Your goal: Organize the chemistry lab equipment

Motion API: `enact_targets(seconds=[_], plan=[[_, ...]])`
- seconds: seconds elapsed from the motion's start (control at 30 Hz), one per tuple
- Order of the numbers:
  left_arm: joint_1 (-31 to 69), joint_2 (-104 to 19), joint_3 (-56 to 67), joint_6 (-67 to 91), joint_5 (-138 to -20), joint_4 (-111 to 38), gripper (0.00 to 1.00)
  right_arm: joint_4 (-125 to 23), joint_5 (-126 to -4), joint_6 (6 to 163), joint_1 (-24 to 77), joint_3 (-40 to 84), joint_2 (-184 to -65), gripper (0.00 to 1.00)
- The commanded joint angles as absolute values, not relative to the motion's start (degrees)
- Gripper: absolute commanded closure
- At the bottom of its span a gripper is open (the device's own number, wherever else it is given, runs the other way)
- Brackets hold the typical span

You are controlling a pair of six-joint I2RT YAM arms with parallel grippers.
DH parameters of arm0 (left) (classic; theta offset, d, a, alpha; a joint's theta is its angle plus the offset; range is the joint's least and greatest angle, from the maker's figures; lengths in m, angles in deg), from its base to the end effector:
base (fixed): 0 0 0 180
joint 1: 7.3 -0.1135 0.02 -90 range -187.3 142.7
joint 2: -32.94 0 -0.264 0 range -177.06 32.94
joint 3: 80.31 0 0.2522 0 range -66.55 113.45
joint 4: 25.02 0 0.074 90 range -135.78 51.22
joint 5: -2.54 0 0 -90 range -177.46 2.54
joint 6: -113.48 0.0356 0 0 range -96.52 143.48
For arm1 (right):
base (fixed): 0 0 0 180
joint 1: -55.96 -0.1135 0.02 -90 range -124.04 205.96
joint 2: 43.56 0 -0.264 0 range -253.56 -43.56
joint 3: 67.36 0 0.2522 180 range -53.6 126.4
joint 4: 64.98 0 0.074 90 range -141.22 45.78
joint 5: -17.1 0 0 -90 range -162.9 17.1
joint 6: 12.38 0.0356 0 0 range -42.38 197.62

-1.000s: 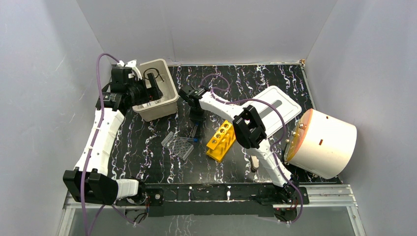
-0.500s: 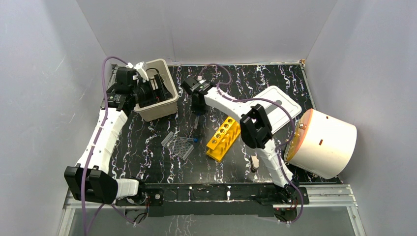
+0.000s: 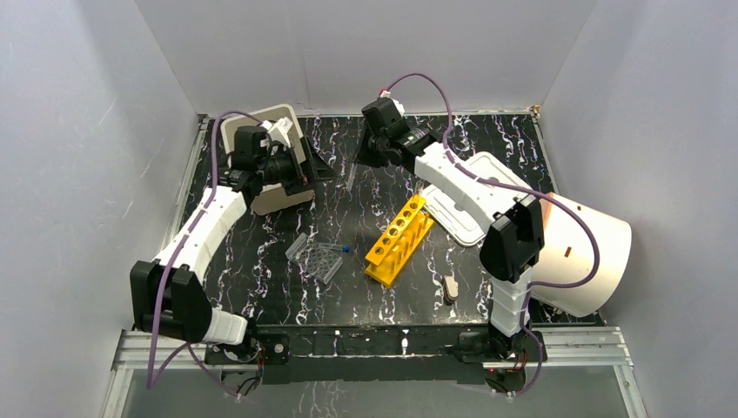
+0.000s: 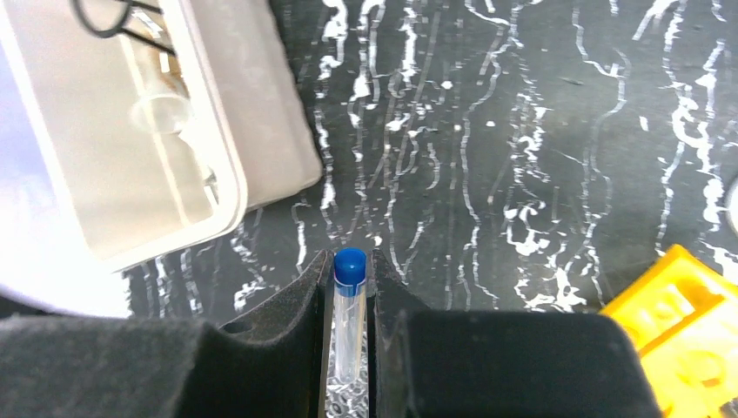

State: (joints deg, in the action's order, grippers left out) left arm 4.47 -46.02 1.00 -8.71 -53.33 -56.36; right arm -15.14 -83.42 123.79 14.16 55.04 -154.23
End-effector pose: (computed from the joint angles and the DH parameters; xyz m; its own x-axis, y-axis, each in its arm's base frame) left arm 0.3013 -0.0832 0.3328 -0.7474 -0.2947 -0.5954 0.2967 0.6537 -0.6961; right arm 0.3367 0.2924 0.3445 -0.7141 0.3129 -0.6262 -0.0478 0.8706 0.4896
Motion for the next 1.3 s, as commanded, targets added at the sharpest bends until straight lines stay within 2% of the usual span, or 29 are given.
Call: enact_targets(seconds=[0.0, 0.17, 0.6, 0.63, 0.67, 0.73, 0.77, 1.07, 1.27], plan=[[7.3, -48.8, -0.4, -15.2, -46.9, -47.0, 0.13, -25.0, -74.2, 124.3, 15.1, 51.0, -149.8, 0.77], [10.0, -51.6, -1.1, -17.6, -45.9, -43.2, 0.29, -28.4, -69.0, 127.0, 16.1, 48.7, -148.0, 0.77], [11.3, -53.3, -2.0, -16.1, -47.2, -40.7, 0.91, -29.2, -65.0, 127.9, 17.5, 48.0, -147.6, 0.76], [11.3, -53.2, -2.0, -15.4, -47.2, -40.7, 0.96, -29.2, -64.9, 127.5, 17.6, 48.0, -147.5, 0.74], [11.3, -53.1, -1.9, -14.3, -47.0, -40.7, 1.00, -29.3, -64.6, 126.0, 17.7, 48.0, -147.3, 0.62], [11.3, -52.6, -1.8, -10.8, -46.7, -41.0, 1.00, -32.4, -60.4, 121.6, 18.5, 46.5, -146.5, 0.43], [11.3, -52.3, -1.9, -8.8, -46.5, -41.3, 1.00, -32.9, -58.3, 120.4, 19.1, 46.0, -146.1, 0.38], [11.3, -51.7, 1.8, 7.8, -45.4, -49.0, 1.00, -28.2, -43.2, 117.8, 23.4, 48.7, -147.2, 0.27], [11.3, -51.6, 2.7, 10.8, -42.6, -49.6, 1.00, -24.0, -40.7, 118.7, 23.4, 50.8, -150.1, 0.26]])
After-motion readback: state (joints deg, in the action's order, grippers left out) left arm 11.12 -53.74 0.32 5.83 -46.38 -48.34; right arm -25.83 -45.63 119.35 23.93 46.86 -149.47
